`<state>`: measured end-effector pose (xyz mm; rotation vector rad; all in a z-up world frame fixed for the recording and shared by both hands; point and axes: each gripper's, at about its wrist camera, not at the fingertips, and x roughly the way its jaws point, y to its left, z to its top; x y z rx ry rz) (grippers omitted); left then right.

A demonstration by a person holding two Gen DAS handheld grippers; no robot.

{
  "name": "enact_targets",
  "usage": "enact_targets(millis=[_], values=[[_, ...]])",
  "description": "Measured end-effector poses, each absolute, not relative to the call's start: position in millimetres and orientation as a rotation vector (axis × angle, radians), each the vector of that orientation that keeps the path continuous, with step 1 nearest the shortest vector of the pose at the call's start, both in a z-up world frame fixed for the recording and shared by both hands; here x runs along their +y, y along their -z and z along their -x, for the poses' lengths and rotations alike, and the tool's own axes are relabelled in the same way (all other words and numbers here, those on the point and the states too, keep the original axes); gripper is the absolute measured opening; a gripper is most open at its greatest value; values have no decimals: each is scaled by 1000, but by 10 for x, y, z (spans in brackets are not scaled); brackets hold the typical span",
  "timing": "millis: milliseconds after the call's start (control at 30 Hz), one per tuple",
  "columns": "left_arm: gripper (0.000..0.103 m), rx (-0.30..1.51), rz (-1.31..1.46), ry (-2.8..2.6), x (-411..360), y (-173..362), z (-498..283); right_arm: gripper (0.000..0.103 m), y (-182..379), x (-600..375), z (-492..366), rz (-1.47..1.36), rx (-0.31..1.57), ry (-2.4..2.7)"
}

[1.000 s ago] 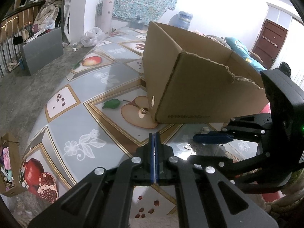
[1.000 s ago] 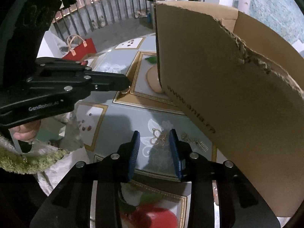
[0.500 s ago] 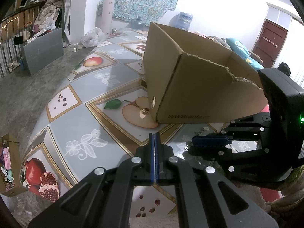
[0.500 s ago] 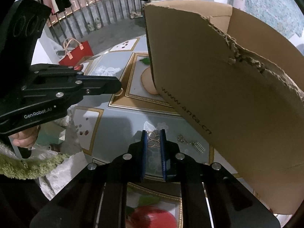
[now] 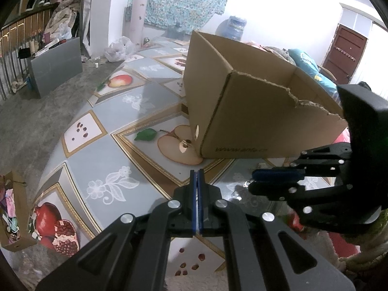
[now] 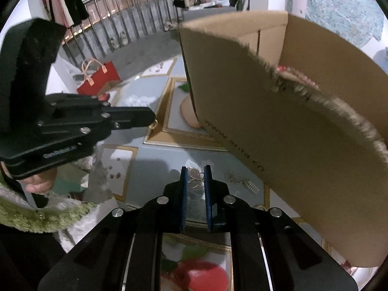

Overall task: Organize jewelry
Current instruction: 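Carry the gold earring into the box and open the right gripper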

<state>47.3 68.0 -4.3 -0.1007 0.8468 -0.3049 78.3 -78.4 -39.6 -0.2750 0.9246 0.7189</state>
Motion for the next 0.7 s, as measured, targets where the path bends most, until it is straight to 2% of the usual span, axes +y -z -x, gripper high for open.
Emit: enact_targets(millis=[233, 433, 600, 700], values=[[1, 770, 97, 347, 662, -316, -340, 11, -153, -936, -596, 165, 801, -739], [1, 643, 66, 441, 531, -888, -368, 11, -742, -1249, -759, 32, 693, -686], [1, 640, 44, 500, 260, -1143, -738, 11, -803, -1422, -1232, -17, 783, -608], [1, 713, 31, 520, 53, -1110, -1062, 11, -576, -1499, -1633, -76, 949, -556]])
